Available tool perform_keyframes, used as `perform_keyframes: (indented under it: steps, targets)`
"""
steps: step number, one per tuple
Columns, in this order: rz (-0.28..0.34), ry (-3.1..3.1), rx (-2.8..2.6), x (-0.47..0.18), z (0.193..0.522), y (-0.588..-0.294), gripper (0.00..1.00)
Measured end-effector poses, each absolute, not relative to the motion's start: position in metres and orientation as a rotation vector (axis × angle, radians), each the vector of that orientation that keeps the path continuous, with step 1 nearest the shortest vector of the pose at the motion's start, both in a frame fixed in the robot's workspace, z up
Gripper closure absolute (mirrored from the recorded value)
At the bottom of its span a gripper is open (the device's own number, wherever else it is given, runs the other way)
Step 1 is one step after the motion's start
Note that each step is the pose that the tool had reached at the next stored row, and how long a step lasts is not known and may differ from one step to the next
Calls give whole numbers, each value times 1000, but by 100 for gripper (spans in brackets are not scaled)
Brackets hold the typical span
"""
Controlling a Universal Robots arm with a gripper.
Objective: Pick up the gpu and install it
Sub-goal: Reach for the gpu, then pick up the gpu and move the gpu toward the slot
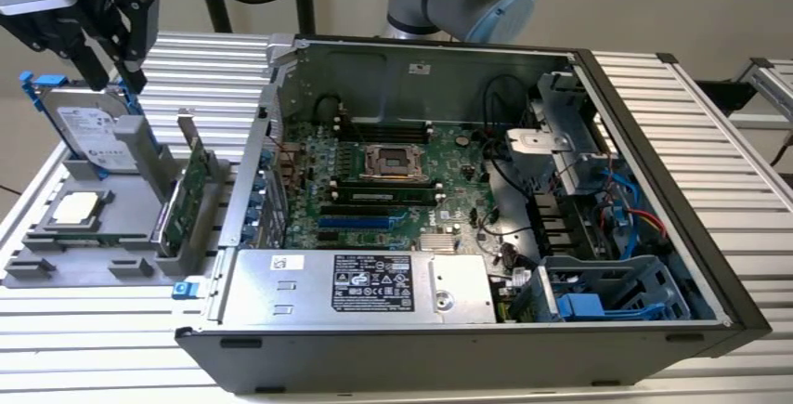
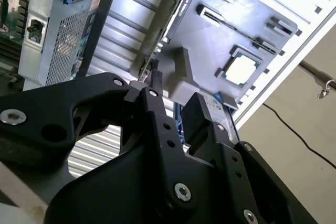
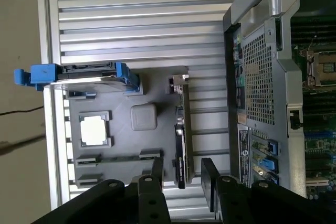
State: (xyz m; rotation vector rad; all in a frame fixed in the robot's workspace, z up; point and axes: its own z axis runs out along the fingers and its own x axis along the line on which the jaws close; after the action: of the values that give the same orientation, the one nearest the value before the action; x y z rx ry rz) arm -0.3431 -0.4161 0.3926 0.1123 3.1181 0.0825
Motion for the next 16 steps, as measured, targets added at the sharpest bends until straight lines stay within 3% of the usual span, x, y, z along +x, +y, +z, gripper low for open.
perform_keyframes:
  steps: [16]
  targets:
    - [83, 3118, 112, -342, 387, -416, 0]
